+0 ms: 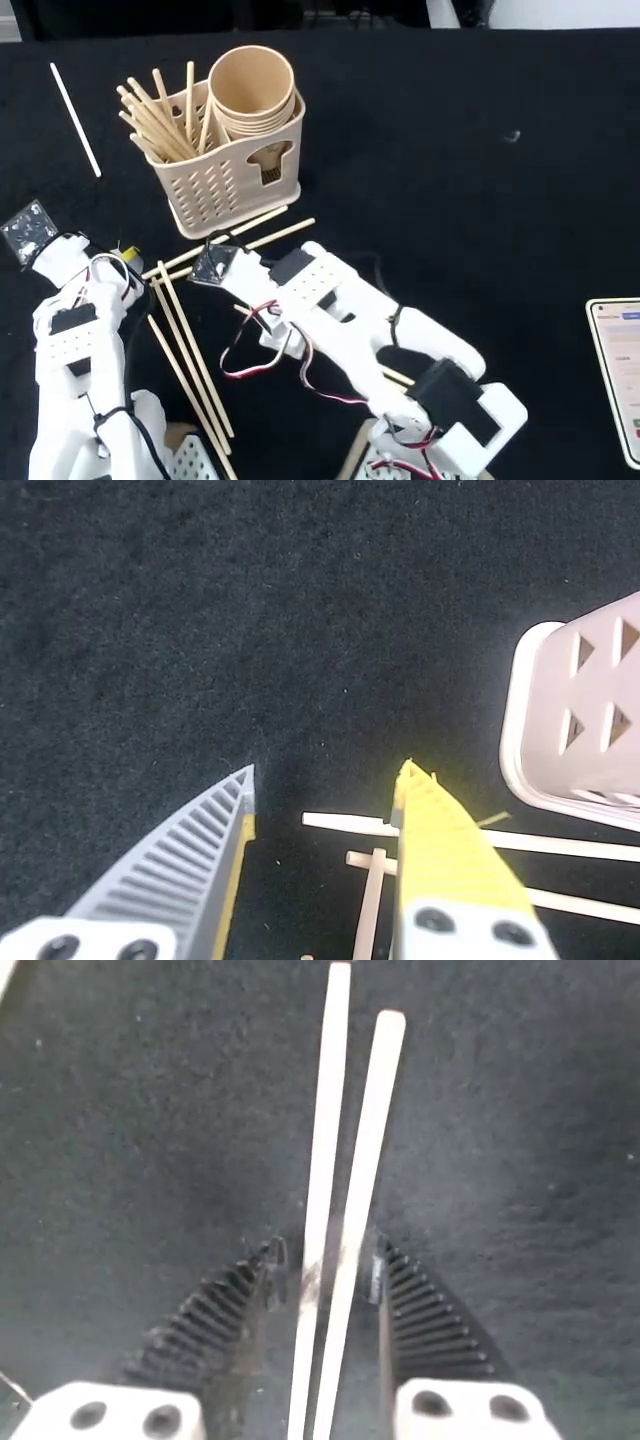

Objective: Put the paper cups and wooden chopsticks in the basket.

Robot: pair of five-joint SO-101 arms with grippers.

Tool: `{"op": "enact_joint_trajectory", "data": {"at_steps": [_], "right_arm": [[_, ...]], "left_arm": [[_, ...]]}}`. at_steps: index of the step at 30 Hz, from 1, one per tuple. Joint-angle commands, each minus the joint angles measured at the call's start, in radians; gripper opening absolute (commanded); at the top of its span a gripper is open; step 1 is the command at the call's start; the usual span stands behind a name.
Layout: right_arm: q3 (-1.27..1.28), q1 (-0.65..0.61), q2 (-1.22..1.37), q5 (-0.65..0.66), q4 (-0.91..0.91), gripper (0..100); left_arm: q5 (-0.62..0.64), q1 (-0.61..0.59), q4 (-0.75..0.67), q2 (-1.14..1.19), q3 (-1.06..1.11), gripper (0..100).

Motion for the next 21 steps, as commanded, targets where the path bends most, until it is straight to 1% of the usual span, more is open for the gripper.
{"op": "enact_joint_trajectory", "data": {"at_steps": [1, 6, 7, 9, 10, 12, 16, 21], "right_arm": [[-0.035, -0.006, 0.035, -0.008, -0.049, 13.6], [-0.042, -0.008, 0.16, -0.008, -0.115, 12.7], [-0.042, -0.009, 0.174, -0.003, -0.112, 10.3], [-0.048, -0.012, 0.185, -0.005, -0.103, 0.5], [-0.05, -0.012, 0.183, -0.002, -0.089, 1.7], [-0.039, -0.012, 0.176, 0.0, -0.078, 0.9], [-0.025, 0.0, 0.093, 0.0, -0.069, 1.0], [-0.062, 0.006, -0.147, 0.0, 0.023, 1.0]], "left_arm": [[0.002, -0.01, -0.009, -0.018, -0.013, 23], [0.002, -0.01, -0.009, -0.018, -0.012, 23], [0.002, -0.01, -0.009, -0.018, -0.012, 23], [0.002, -0.01, -0.009, -0.018, -0.013, 23], [0.002, -0.01, -0.009, -0.018, -0.013, 23], [0.002, -0.01, -0.009, -0.018, -0.015, 23], [0.002, -0.012, -0.009, -0.018, -0.015, 23], [0.002, -0.012, -0.009, -0.018, -0.013, 23]]}}
